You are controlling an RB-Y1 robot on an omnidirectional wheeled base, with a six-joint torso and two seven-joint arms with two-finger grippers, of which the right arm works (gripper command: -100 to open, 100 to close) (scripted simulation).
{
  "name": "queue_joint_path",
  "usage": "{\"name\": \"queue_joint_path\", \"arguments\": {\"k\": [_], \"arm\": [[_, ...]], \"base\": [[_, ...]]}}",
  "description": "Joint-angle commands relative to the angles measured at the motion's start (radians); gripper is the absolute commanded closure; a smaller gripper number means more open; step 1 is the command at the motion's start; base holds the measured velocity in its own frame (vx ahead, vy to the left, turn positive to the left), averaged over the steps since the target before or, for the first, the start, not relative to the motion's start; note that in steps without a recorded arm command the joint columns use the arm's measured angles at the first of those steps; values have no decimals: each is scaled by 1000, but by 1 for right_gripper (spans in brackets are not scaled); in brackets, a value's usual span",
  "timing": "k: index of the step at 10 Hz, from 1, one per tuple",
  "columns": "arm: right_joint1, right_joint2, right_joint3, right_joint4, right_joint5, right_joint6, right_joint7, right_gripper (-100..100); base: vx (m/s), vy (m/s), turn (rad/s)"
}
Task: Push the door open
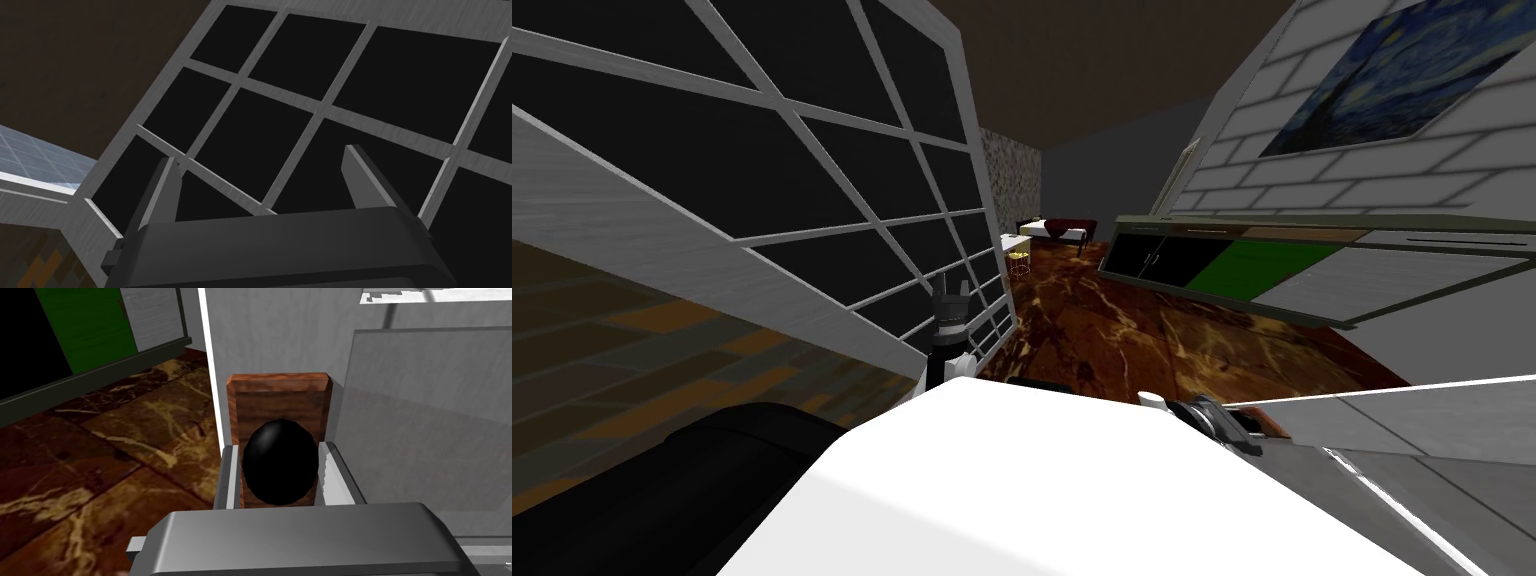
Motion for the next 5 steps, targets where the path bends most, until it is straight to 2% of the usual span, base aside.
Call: {"name": "queue_joint_path", "arguments": {"k": [1,2,5], "arm": [[14,-2,-7,-29,-6,7,17,100],[20,-9,-23,-23,-25,-1,18,100],[24,-14,-34,-18,-38,-6,19,100]], "base": [[32,-60,-6],[107,-104,-46],[94,-114,-35]]}}
